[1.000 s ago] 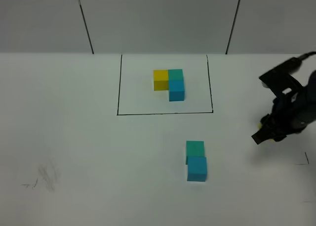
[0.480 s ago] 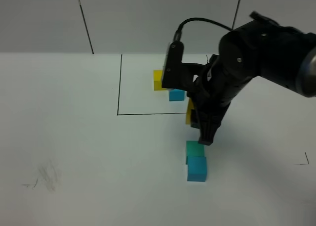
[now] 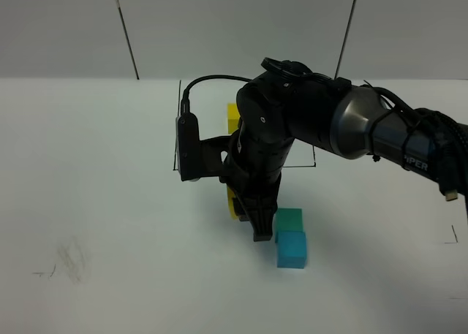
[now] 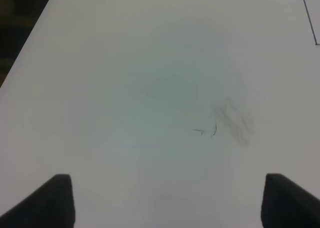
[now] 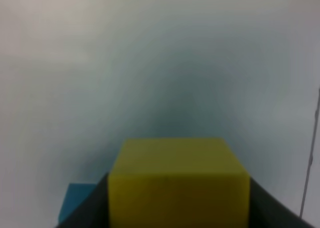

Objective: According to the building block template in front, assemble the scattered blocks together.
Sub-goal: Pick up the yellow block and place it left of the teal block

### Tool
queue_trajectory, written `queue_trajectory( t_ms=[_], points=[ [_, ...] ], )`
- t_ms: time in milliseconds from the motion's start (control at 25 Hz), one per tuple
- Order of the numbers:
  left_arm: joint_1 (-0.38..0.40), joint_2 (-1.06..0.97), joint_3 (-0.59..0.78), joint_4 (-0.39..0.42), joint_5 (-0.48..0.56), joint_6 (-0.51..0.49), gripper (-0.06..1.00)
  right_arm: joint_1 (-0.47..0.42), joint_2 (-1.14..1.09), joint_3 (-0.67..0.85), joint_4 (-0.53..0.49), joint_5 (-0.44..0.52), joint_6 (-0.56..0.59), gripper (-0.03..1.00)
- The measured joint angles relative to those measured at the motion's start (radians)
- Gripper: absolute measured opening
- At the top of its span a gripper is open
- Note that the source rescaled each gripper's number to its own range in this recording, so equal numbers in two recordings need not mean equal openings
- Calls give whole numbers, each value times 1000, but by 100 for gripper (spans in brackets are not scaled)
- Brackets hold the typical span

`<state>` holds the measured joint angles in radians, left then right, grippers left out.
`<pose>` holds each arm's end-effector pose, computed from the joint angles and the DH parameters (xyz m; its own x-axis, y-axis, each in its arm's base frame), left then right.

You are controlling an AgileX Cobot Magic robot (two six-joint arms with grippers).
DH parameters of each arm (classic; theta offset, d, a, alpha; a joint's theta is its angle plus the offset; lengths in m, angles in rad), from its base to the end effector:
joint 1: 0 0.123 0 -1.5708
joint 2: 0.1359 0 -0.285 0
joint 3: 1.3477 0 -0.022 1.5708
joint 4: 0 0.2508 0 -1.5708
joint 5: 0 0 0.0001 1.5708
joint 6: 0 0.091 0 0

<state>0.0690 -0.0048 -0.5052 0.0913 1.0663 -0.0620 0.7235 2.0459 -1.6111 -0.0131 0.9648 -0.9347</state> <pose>-0.0071 0.0068 0.2785 -0.4469 -0.0486 -0.8933 -0.1478 0.9888 0.0201 0.3229 0.2839 0.2037 0.1077 -0.9840 -0.1419 -0.9741 -0.0759 -0.2128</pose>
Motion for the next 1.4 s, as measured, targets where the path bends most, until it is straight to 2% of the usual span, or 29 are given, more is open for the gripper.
queue_trajectory(
  t_ms=[200, 320, 520, 800, 1040, 1200, 1400],
  points=[
    [0, 0, 0, 0, 0, 0, 80, -2, 40, -2, -10, -42, -33, 0],
    [0, 0, 0, 0, 0, 0, 80, -2, 60, -3, -23, -87, 11, 0],
    [0, 0, 0, 0, 0, 0, 80, -21, 93, -3, -32, -61, 100, 0],
    [0, 0, 0, 0, 0, 0, 80, -39, 100, -3, -26, -51, 53, 0],
    [0, 0, 0, -1, 0, 0, 80, -51, 100, -3, 7, -53, 91, 0],
    [0, 0, 0, -1, 0, 0, 80, -57, 100, 1, 13, -99, 108, 0],
    [0, 0, 0, -1, 0, 0, 80, -61, 104, 21, 37, -128, 64, 0]
  ],
)
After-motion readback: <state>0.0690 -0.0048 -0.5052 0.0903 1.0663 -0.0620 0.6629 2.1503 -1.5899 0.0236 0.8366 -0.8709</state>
